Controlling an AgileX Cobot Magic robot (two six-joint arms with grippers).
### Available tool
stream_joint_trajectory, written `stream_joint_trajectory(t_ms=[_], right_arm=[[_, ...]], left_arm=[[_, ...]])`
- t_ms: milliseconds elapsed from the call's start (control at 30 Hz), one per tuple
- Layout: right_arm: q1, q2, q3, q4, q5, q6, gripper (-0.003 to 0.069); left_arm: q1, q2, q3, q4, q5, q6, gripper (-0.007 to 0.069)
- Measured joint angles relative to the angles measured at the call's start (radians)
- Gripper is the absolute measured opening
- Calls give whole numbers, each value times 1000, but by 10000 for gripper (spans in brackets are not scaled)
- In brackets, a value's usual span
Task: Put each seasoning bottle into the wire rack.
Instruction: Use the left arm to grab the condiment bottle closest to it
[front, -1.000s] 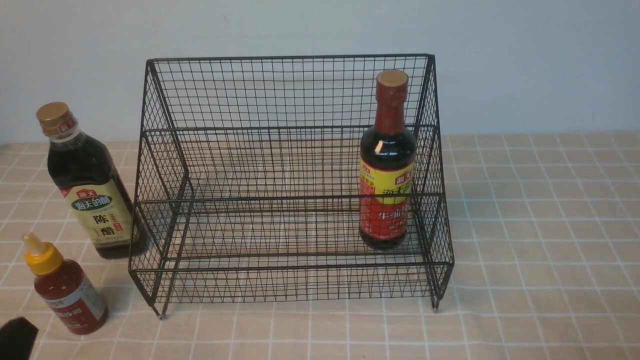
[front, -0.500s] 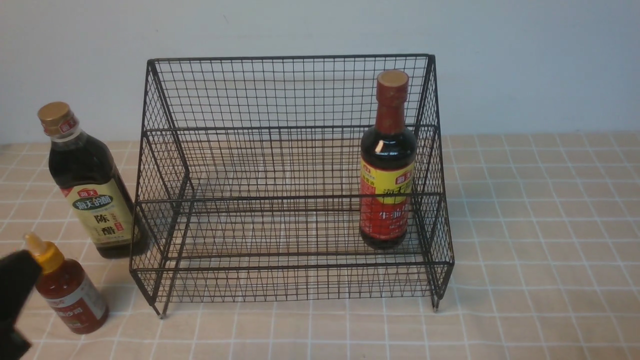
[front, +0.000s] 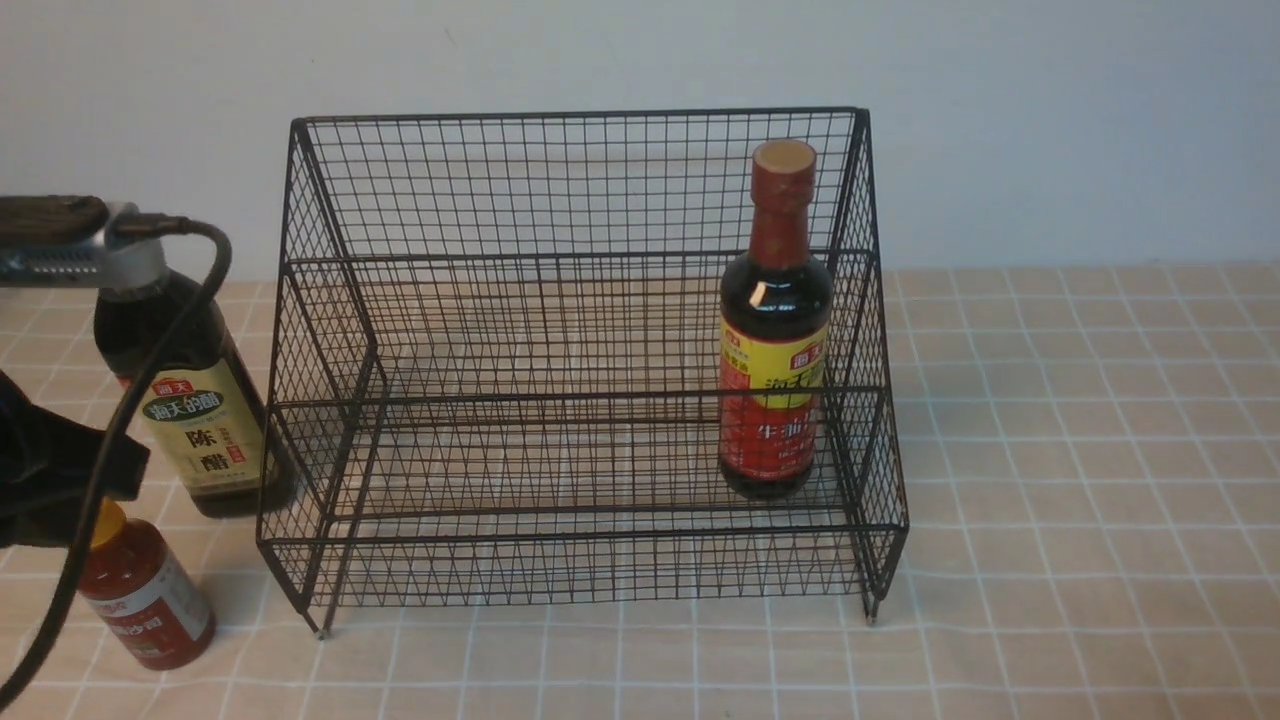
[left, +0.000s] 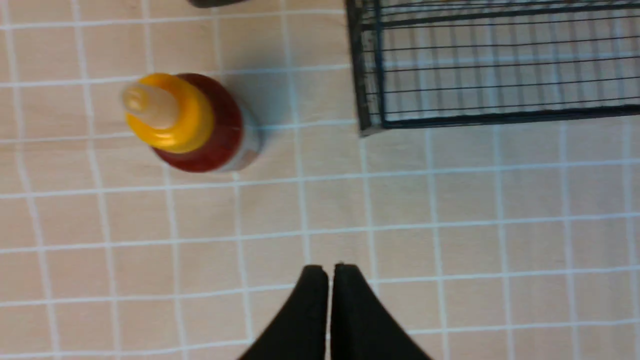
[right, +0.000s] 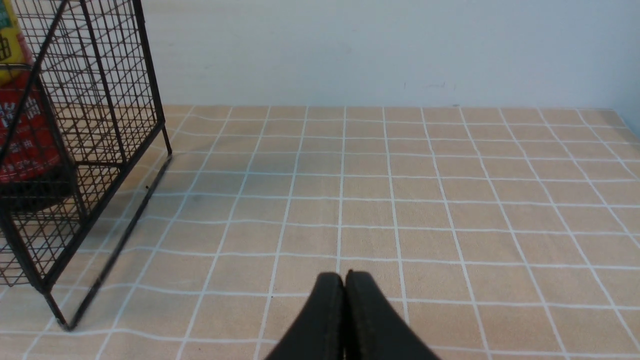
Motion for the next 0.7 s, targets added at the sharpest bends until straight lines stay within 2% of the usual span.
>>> stream_joint_trajectory(t_ms=[133, 300, 467, 500, 533, 700], right_arm=[[0, 0, 0, 0, 0, -1, -13], [0, 0, 0, 0, 0, -1, -13], [0, 0, 0, 0, 0, -1, -13], [0, 0, 0, 0, 0, -1, -13], [0, 0, 0, 0, 0, -1, -13], [0, 0, 0, 0, 0, -1, -13]], left_arm=[[0, 45, -16, 104, 7, -56, -7], [0, 95, -16, 151, -27, -96, 24], [0, 148, -35, 165, -57, -171, 143], [0, 170, -56, 165, -53, -207, 197], [0, 176, -65, 165, -50, -214, 211], [0, 250, -156, 165, 14, -238, 379]])
